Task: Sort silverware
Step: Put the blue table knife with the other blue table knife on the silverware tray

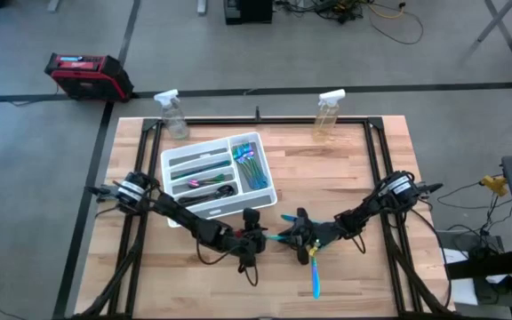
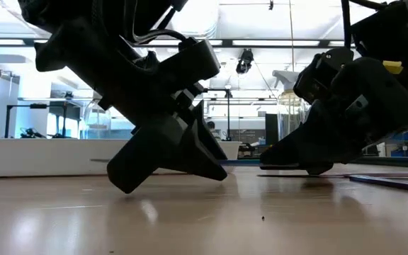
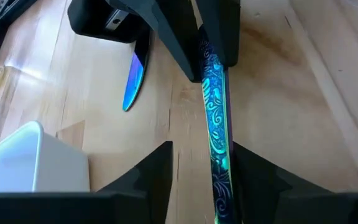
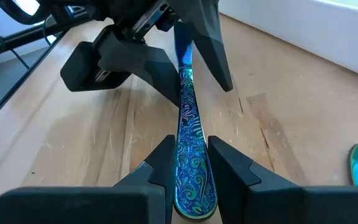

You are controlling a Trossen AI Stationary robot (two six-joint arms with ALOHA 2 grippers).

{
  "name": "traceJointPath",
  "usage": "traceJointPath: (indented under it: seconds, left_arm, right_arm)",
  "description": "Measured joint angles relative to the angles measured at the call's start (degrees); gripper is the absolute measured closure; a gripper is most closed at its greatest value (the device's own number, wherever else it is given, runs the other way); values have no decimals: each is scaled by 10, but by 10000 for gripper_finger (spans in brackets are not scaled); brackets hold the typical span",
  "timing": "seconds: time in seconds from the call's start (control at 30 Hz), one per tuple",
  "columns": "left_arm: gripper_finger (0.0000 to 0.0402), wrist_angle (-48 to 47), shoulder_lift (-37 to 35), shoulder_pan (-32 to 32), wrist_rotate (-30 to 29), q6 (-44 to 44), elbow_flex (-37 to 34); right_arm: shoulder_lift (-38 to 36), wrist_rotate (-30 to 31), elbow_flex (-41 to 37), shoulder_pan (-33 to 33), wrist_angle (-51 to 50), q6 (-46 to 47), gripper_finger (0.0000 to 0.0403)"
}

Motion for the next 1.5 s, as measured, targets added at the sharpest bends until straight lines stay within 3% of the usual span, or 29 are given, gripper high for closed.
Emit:
traceJointPath:
  seconds: [0.23, 0.43, 0.63, 0.8, 0.93, 1.23, 1.37, 1.5]
  left_arm:
    - [385, -4, 1, 0, 1, -9, 2]
    - [399, -3, 1, -2, -4, -30, 14]
    - [400, -65, -19, -13, -7, -60, 30]
    - [401, -158, -87, -15, -19, -93, 33]
    - [401, -235, -161, -9, -52, -106, 17]
    - [401, -434, -335, 55, -120, -227, -72]
    - [401, -450, -403, 122, -106, -228, -143]
    - [401, -408, -456, 196, -56, -158, -216]
  right_arm:
    - [0, 8, 2, 0, 1, 14, 329]
    - [-7, -2, 1, 1, -4, 2, 271]
    - [-80, -32, -5, 14, -77, -30, 239]
    - [-183, -15, -3, 20, -204, -50, 229]
    - [-219, 12, -4, 20, -253, -59, 228]
    - [-196, 44, -4, 20, -247, -72, 228]
    - [-173, 70, -3, 20, -242, -71, 231]
    - [-152, 86, -3, 18, -234, -48, 234]
